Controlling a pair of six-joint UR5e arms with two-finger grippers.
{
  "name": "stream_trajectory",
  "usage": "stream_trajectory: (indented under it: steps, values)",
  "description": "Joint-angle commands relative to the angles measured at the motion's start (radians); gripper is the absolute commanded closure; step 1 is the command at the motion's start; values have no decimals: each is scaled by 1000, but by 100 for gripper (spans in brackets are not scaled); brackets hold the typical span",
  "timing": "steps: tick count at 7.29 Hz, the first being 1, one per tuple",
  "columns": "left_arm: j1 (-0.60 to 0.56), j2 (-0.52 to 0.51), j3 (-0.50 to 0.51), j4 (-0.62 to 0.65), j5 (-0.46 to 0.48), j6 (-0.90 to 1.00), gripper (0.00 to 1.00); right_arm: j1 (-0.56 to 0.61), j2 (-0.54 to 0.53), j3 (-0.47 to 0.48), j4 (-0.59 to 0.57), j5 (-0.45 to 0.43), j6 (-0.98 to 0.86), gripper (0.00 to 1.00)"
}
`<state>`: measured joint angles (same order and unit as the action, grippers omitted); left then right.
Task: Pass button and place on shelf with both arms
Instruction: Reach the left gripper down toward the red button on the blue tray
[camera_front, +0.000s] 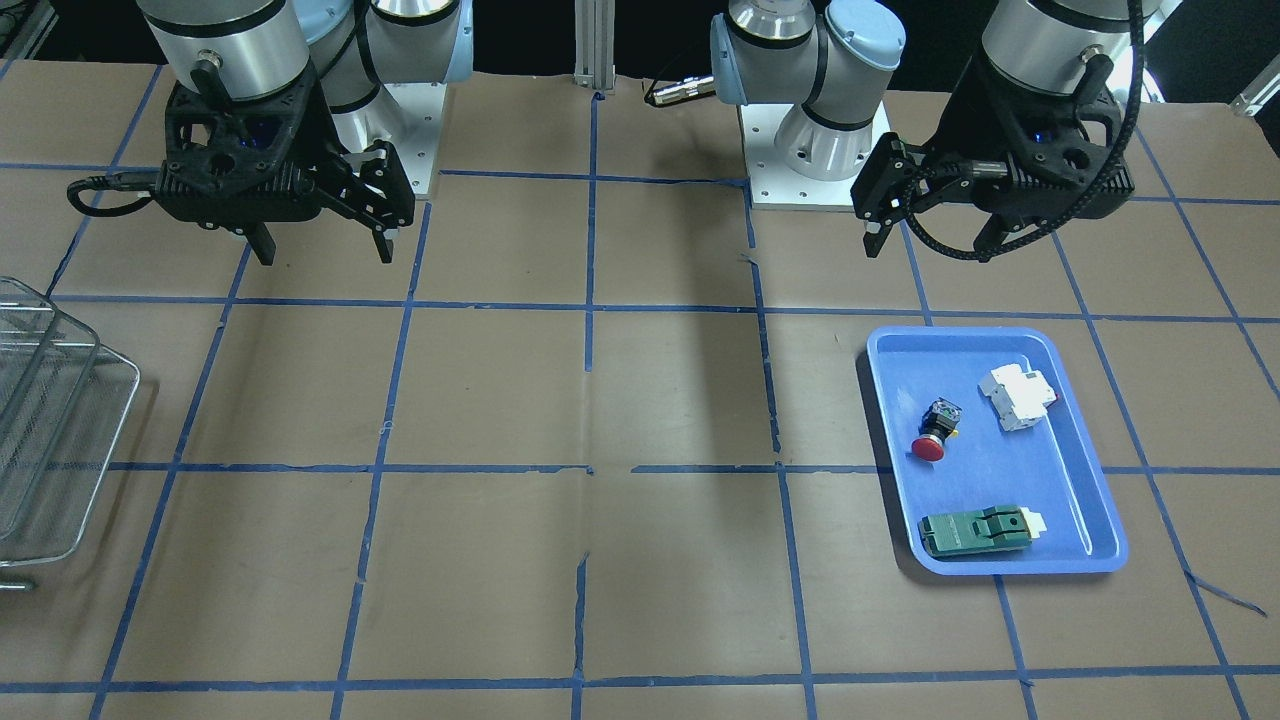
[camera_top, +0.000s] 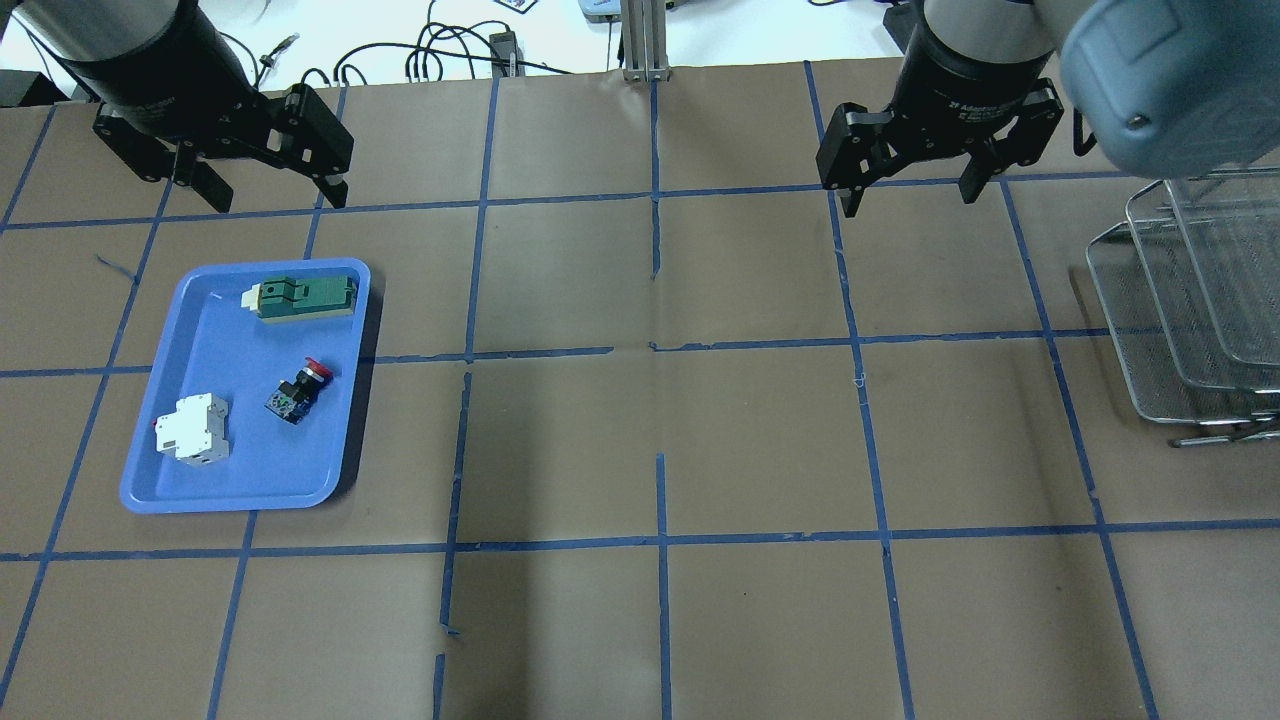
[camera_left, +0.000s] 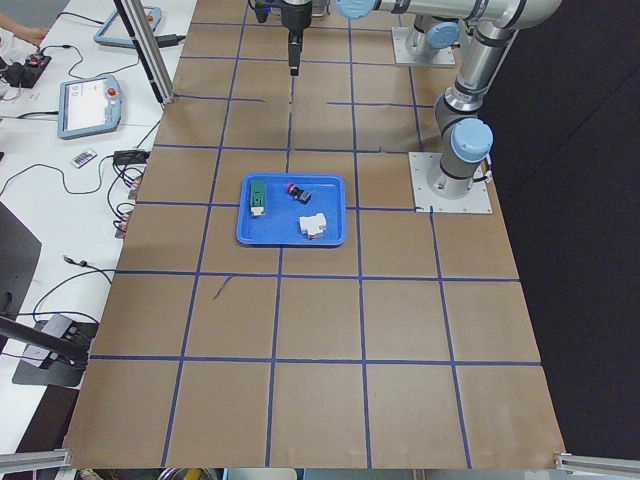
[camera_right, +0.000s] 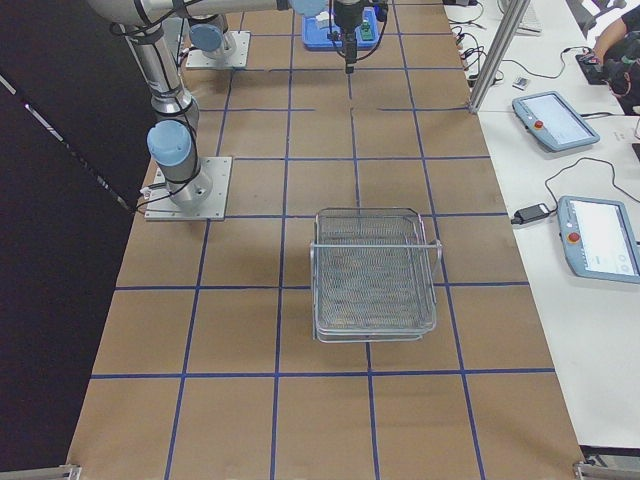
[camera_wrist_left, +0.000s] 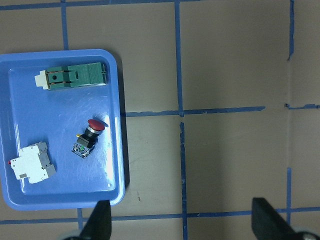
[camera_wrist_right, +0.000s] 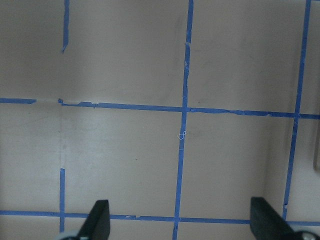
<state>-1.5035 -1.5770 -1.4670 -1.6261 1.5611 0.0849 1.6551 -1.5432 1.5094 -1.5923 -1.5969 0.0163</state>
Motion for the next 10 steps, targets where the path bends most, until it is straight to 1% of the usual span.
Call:
stream_trajectory:
  steps: [1,2,3,4,5,7,8,9,10]
  values:
    - [-1,11,-19,0,0,15,0,0,0,0,0,0,-1,0]
    - [8,12,-29,-1,-1,44,0,0,0,0,0,0,1,0]
    - [12,15,-59,5,-6,123,0,0,0,0,0,0,-1,0]
    - [49,20,-114,9,-4,239,0,0,0,0,0,0,1,0]
    - [140,17,-190,28,-13,287,0,-2,0,0,0,0,-1,0]
    - [283,-20,-385,252,-7,553,0,-2,0,0,0,0,-1,0]
    - [328,-31,-524,461,19,649,0,0,0,0,0,0,1,0]
    - [338,-72,-629,693,23,738,0,0,0,0,0,0,1,0]
    - [339,-119,-641,756,22,794,0,0,0,0,0,0,1,0]
